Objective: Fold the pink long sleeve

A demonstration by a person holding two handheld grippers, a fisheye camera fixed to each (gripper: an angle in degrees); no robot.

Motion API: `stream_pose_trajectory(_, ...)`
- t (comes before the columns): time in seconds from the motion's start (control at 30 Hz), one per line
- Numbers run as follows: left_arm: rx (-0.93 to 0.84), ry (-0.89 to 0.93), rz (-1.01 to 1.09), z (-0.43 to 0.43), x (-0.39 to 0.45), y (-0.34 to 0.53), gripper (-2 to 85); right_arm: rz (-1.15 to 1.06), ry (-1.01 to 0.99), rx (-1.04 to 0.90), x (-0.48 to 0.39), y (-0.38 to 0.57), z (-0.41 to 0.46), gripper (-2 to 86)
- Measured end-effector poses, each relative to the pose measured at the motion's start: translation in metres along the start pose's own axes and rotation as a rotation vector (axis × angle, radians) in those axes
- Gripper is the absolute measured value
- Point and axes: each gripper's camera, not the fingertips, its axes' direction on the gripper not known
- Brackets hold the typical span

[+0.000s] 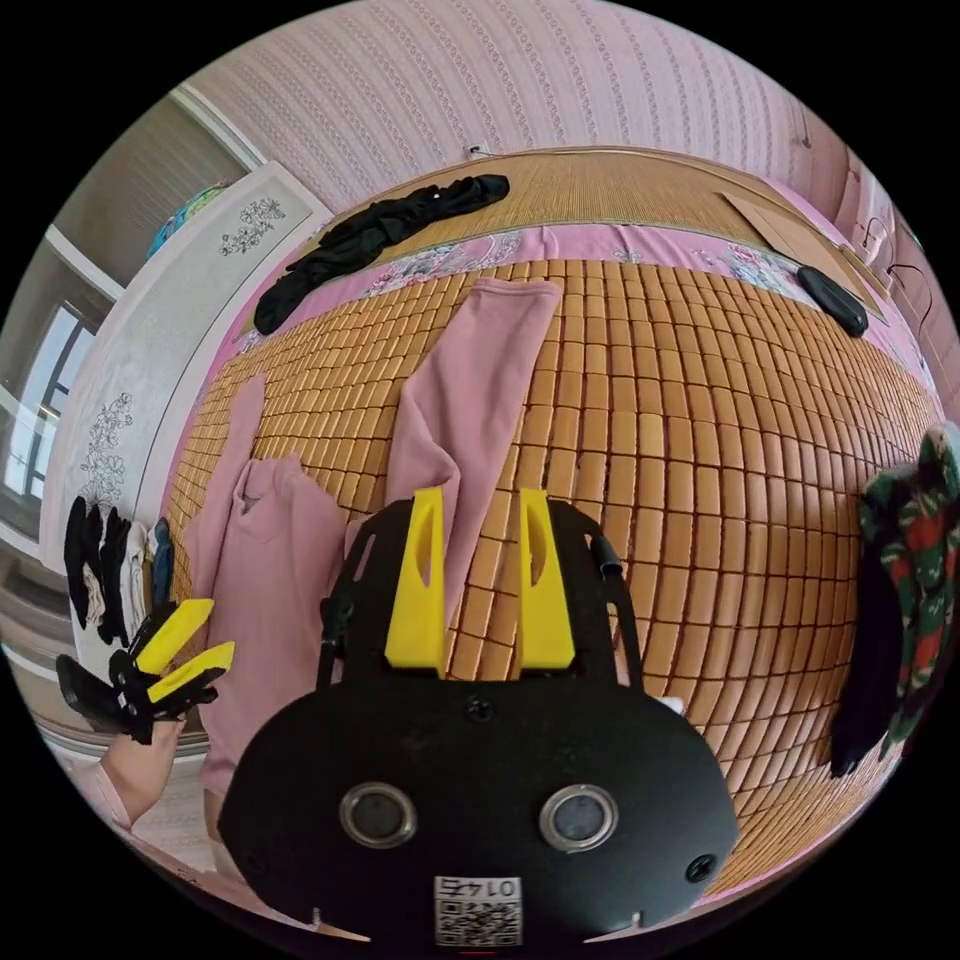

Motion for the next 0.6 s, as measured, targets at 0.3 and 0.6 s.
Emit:
stream_pose_trajectory(0.3,-0.196,0.124,-0.046,0.111,0.013,-0.036,8.7,0.018,0.04,-0.025,0.022,-0.008,-0.012,1.3)
stream_pose_trajectory(0.6,-0.25,0.182,-0.029,0.137,0.007,-0.06,8.6,0.436,0.145,-0.188,0.096,0.179,-0.114,5.9)
